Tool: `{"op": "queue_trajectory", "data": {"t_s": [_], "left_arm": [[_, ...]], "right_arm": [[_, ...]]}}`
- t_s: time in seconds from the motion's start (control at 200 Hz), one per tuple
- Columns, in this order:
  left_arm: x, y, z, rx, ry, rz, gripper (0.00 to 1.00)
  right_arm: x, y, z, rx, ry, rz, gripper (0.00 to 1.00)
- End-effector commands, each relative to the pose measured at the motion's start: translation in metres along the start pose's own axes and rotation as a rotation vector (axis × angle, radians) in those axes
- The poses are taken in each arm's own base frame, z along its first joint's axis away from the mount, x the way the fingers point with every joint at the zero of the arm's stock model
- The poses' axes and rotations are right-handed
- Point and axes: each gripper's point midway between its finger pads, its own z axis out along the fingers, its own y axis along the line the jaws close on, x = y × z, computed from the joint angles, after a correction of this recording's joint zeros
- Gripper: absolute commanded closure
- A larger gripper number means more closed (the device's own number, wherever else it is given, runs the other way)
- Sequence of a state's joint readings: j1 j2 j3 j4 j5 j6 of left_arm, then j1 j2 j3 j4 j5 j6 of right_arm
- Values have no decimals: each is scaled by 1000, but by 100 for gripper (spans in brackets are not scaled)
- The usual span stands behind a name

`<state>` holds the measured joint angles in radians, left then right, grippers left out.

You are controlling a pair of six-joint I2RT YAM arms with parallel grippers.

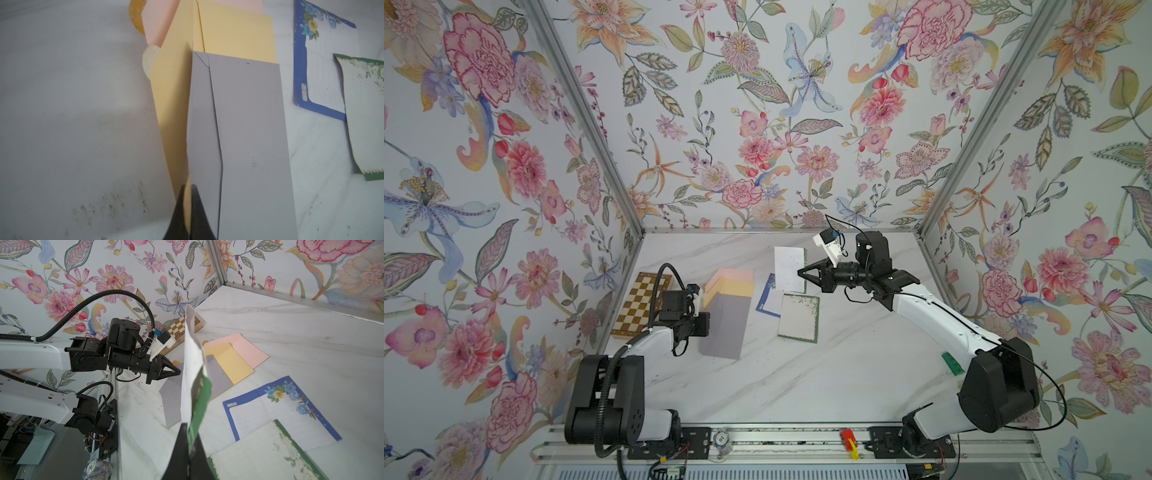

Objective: Fold the letter paper in half and place it into the envelope
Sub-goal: Pick up the envelope from the envelope.

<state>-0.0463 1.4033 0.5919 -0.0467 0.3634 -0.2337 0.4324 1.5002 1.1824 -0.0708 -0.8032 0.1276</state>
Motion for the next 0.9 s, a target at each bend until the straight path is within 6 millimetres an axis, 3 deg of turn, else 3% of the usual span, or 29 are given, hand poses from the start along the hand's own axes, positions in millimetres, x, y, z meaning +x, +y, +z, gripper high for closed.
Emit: {"op": "queue_trajectory", "data": {"t_s": [0.0,0.591,0.891], "left_arm": [[-13,-8,-6,21,-22,30,100],[-34,-21,-24,66,-65,56,100],[-62,-37,-40,115,-117,95,100]], "right_arm": [[6,-3,4,4,26,0,100],[7,-5,4,14,49,-12,100],[8,-13,4,57,112,-58,100]]}}
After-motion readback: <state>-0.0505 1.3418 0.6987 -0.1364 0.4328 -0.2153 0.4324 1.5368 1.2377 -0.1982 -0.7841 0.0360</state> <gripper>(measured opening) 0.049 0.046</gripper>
